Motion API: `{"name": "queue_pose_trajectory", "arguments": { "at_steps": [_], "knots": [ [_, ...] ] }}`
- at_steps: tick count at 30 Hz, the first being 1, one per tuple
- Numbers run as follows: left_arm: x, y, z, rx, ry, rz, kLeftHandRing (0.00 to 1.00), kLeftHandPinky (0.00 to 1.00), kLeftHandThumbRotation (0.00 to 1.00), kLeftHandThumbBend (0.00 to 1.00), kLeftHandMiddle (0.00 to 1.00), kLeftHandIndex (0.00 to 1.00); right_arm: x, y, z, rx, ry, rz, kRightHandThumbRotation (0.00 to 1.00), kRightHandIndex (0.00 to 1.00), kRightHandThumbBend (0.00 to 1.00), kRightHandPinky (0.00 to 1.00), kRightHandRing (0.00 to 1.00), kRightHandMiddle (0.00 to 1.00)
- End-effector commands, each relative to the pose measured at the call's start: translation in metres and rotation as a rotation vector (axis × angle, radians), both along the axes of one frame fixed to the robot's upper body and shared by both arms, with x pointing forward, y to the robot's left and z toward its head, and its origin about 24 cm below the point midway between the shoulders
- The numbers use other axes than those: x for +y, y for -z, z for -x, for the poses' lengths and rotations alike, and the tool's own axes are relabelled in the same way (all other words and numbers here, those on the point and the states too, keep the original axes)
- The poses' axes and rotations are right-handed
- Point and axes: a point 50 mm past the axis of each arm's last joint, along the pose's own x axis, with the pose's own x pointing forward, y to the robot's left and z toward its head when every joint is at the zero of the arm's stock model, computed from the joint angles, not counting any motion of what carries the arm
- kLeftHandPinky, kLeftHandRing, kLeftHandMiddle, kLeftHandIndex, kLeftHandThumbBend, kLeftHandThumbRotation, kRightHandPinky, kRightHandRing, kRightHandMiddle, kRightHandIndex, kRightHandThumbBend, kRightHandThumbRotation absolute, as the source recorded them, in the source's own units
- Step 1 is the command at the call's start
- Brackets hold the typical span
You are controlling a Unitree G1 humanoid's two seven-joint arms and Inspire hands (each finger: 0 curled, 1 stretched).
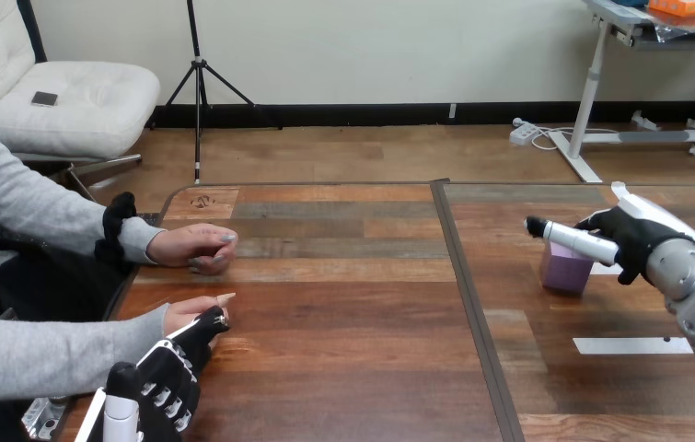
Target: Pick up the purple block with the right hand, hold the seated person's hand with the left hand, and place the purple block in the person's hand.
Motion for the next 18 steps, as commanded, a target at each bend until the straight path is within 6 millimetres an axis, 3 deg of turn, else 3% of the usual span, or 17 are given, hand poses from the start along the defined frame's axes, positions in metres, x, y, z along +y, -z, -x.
{"name": "queue_pose_trajectory", "arguments": {
  "at_steps": [1, 14, 17, 18],
  "knots": [
    [-0.0016, -0.0122, -0.0131, -0.088, -0.007, -0.004, 0.97, 1.00, 0.99, 0.81, 0.91, 0.73, 0.0177, 0.0187, 0.0046, 0.053, -0.065, 0.013, 1.00, 0.85, 0.87, 0.68, 0.80, 0.83],
    [-0.0045, -0.0125, -0.0127, -0.081, -0.023, -0.012, 0.97, 1.00, 1.00, 0.81, 0.90, 0.73, 0.0195, 0.0256, 0.0087, 0.050, -0.087, 0.012, 1.00, 0.80, 0.84, 0.62, 0.74, 0.79],
    [-0.0050, -0.0127, -0.0126, -0.080, -0.027, -0.020, 0.97, 1.00, 1.00, 0.81, 0.90, 0.73, 0.0198, 0.0260, 0.0089, 0.053, -0.094, 0.016, 1.00, 0.77, 0.86, 0.50, 0.63, 0.70],
    [-0.0051, -0.0127, -0.0125, -0.080, -0.028, -0.024, 0.97, 1.00, 1.00, 0.81, 0.90, 0.73, 0.0198, 0.0260, 0.0089, 0.054, -0.097, 0.016, 1.00, 0.78, 0.86, 0.49, 0.64, 0.71]
  ]
}}
